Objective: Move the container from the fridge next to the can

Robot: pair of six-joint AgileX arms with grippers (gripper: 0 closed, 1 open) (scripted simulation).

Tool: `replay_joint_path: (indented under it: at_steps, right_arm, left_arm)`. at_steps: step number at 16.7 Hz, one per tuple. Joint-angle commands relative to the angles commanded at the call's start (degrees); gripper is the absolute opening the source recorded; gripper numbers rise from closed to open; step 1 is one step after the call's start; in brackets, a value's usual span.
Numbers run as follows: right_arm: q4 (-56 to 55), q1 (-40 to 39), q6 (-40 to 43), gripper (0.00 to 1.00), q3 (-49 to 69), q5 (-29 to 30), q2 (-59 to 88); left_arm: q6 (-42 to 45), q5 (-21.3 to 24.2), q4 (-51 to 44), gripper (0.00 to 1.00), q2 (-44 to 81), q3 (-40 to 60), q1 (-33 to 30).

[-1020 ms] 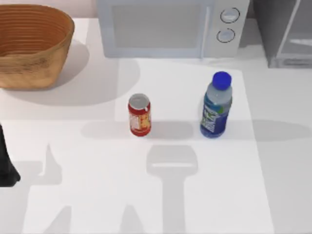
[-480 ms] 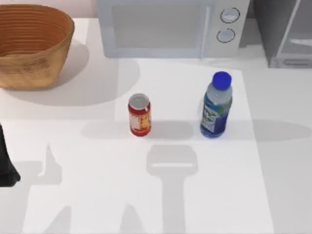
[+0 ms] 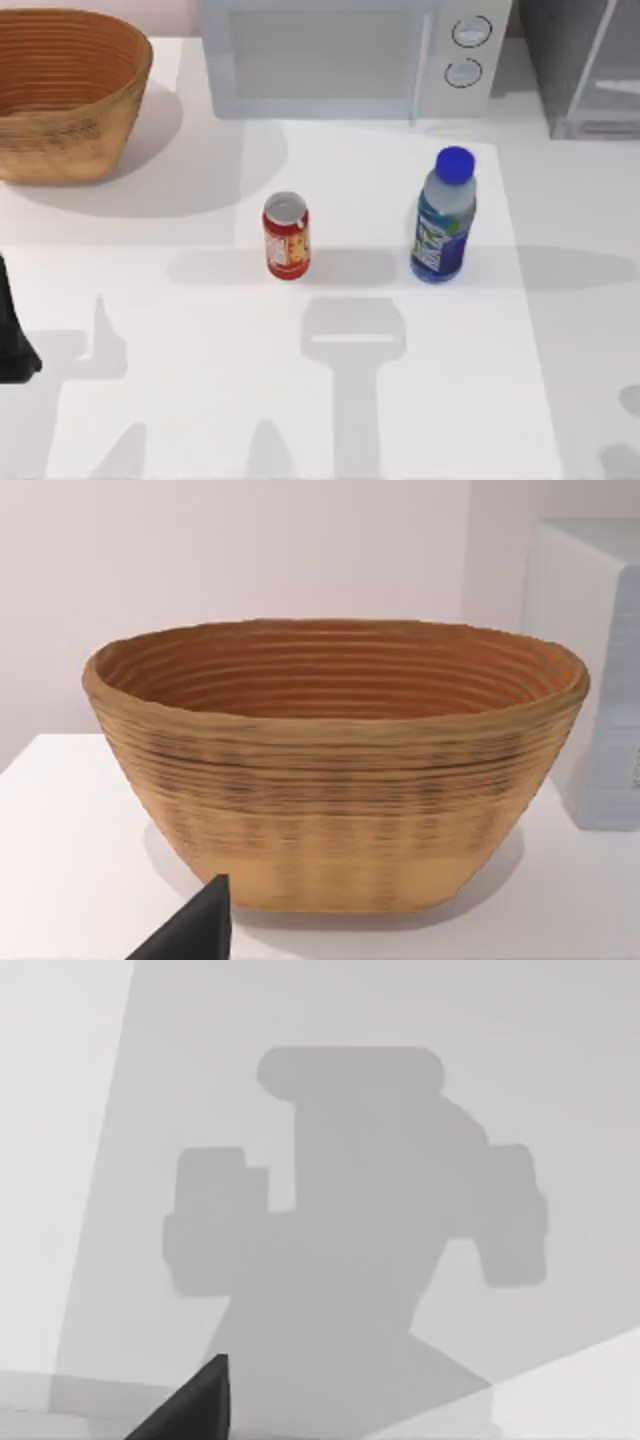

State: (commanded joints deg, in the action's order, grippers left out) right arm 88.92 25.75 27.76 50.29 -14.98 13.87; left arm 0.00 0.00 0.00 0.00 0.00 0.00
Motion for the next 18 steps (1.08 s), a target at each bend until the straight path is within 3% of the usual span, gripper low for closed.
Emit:
replay_joint_path:
  at_steps: [11,14,18]
  right_arm:
    - [-0.7,59.6,68.4,1.0,20.4,-29.8,69.9]
    - [-2.9,70.6,80.2,1.0,23.5,-35.4,81.9]
    - [-4.9,77.7,87.6,1.0,25.5,-39.4,89.4]
  left_arm:
    - [0.0,0.0,0.0,1.0,0.0,0.0,0.0]
    - [0.0,0.0,0.0,1.0,0.0,0.0,0.0]
    - [0.0,0.0,0.0,1.0,0.0,0.0,0.0]
